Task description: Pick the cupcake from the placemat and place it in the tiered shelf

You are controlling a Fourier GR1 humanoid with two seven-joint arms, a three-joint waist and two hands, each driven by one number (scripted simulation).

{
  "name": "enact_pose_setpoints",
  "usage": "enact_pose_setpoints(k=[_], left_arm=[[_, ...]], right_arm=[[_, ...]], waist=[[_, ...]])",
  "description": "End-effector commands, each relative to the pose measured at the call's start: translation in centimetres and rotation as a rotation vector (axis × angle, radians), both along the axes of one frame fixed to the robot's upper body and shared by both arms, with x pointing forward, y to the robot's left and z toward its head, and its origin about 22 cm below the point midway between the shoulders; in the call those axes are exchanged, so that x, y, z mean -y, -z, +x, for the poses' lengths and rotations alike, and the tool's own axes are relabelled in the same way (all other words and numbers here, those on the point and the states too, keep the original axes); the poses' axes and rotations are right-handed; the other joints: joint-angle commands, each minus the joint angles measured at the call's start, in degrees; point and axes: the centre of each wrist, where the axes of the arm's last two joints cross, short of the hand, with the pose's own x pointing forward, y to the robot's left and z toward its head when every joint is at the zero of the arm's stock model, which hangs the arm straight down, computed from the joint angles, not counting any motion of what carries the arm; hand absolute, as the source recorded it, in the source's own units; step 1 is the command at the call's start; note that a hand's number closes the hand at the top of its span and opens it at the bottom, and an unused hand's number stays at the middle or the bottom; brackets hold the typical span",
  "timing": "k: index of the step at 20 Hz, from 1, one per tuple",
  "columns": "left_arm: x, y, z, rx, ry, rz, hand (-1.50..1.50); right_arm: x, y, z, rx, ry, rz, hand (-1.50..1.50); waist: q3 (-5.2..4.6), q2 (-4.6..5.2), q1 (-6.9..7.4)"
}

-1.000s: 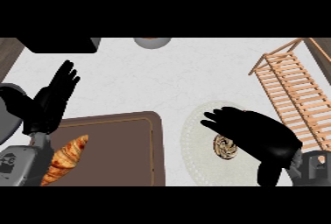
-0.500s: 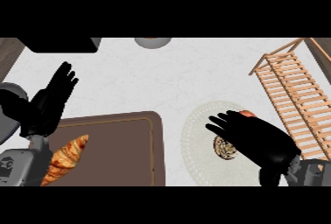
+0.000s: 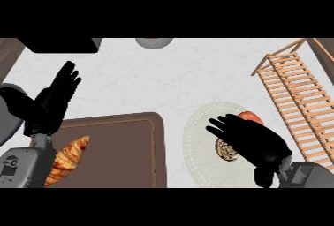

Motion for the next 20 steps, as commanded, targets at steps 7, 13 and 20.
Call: enact_pose_setpoints(k=[7, 13, 20], left_arm=[[-1.2, 0.7, 0.6, 0.029, -0.006, -0.008, 0.00], [-1.8, 0.9, 0.7, -0.003, 0.002, -0.018, 0.00], [2.4, 0.6, 0.8, 0.010, 0.007, -0.017, 0.00]], right_arm=[[0.5, 3.5, 1.7, -0.017, 0.013, -0.006, -1.50], [0.3, 6.1, 2.2, -0.037, 0.013, -0.024, -1.50], [-2.1, 9.5, 2.5, -0.096, 0.002, -0.038, 1.50]], waist=[[0.00, 0.04, 0.08], [0.00, 0.04, 0.09], [0.01, 0.04, 0.15]])
